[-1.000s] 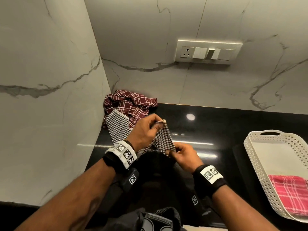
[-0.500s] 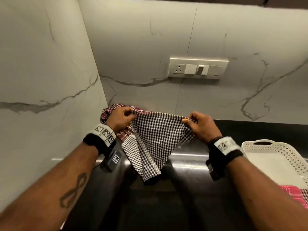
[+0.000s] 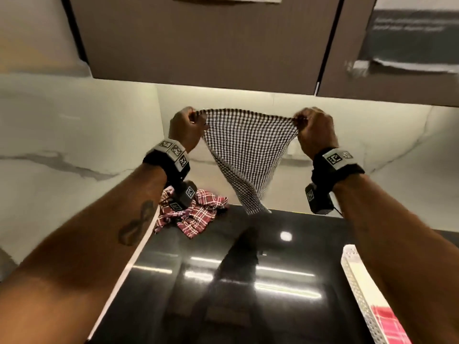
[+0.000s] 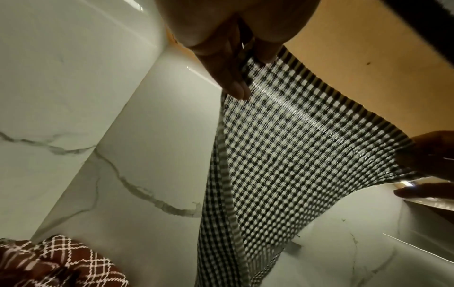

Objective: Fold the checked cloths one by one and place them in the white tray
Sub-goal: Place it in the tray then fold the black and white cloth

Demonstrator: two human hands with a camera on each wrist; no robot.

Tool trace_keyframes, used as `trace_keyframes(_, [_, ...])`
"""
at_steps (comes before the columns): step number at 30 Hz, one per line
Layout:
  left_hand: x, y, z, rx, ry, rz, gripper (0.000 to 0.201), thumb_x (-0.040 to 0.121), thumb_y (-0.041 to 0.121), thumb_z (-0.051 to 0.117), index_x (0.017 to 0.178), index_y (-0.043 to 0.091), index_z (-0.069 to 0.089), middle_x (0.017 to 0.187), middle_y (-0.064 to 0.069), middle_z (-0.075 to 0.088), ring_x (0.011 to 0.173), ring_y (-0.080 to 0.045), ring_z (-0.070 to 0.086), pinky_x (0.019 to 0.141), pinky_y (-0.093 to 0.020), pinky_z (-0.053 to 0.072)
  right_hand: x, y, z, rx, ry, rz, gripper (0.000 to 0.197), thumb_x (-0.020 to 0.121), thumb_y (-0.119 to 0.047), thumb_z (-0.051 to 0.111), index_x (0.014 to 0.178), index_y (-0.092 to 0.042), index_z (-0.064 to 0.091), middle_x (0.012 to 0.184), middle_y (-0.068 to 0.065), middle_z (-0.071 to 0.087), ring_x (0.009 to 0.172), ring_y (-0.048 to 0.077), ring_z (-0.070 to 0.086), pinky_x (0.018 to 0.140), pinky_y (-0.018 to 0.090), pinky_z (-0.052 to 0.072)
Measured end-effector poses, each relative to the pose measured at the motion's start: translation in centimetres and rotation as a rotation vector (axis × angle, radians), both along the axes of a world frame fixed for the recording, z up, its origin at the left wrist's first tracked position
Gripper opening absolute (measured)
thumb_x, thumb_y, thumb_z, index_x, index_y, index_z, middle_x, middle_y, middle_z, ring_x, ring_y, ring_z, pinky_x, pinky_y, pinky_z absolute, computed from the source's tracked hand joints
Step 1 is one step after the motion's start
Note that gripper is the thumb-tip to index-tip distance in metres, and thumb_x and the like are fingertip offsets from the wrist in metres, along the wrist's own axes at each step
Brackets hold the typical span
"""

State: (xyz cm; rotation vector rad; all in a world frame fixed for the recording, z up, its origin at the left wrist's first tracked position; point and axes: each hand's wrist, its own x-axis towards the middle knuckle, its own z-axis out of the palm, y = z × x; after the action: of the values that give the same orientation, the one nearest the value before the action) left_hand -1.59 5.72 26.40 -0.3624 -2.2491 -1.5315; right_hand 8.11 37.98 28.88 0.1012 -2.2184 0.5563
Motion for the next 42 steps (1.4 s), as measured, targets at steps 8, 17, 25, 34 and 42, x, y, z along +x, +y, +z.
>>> trace_keyframes(8, [13.3,-1.1,-5.0,-0.074,-0.047,-0.035,0.034,0.080,0.051,0.065,0.090,0.018,0.066,0.083,-0.005,0.074,0.079,-0.024,0.074,0.073,-0.050,0.061,10.9,0.1,-7.9,-0.018,-0.019,0.189,0.012,0.089,-0.001,0.064,0.095,-0.008,0.072,0.095,0.010,0.067,0.085,0.019,0.060,0.079,0.018,0.040])
trace_keyframes(17, [29.4,-5.3,-23.2,-0.342,-0.318,-0.064,0.015,0.082,0.035,0.072,0.084,0.021,0.069,0.076,0.004,0.071,0.075,-0.018,0.068,0.073,-0.044,0.055,27.2,-1.5,-27.6,-0.098,-0.491,0.363,0.029,0.083,0.006,0.069,0.094,-0.020,0.074,0.092,-0.008,0.066,0.085,0.010,0.064,0.079,0.004,0.040])
trace_keyframes(25, [35.4,-7.3,-28.9,-0.402,-0.548,-0.214,0.009,0.091,0.019,0.070,0.082,0.024,0.071,0.075,0.009,0.072,0.072,-0.007,0.067,0.065,-0.021,0.051,33.7,-0.4,-31.4,-0.461,-0.798,0.414,0.015,0.085,-0.008,0.075,0.087,-0.022,0.074,0.084,-0.005,0.075,0.077,0.004,0.067,0.075,0.028,0.055])
trace_keyframes(34, [26.7,-3.1,-28.0,-0.320,-0.493,-0.172,0.007,0.093,0.025,0.065,0.092,0.020,0.070,0.083,0.007,0.072,0.079,-0.007,0.068,0.072,-0.024,0.051,25.3,2.1,-31.1,-0.475,-0.771,0.204,0.008,0.090,-0.012,0.070,0.091,-0.020,0.073,0.088,-0.009,0.072,0.084,0.007,0.066,0.077,0.017,0.047])
trace_keyframes(42, [14.3,2.4,-33.8,-0.566,-0.570,-0.081,0.009,0.090,0.023,0.069,0.092,0.014,0.071,0.085,-0.002,0.070,0.082,-0.020,0.065,0.076,-0.028,0.048,15.4,2.3,-36.9,-0.495,-0.915,-0.215,0.011,0.092,-0.009,0.063,0.090,-0.011,0.073,0.091,0.006,0.072,0.087,0.018,0.065,0.079,0.022,0.043])
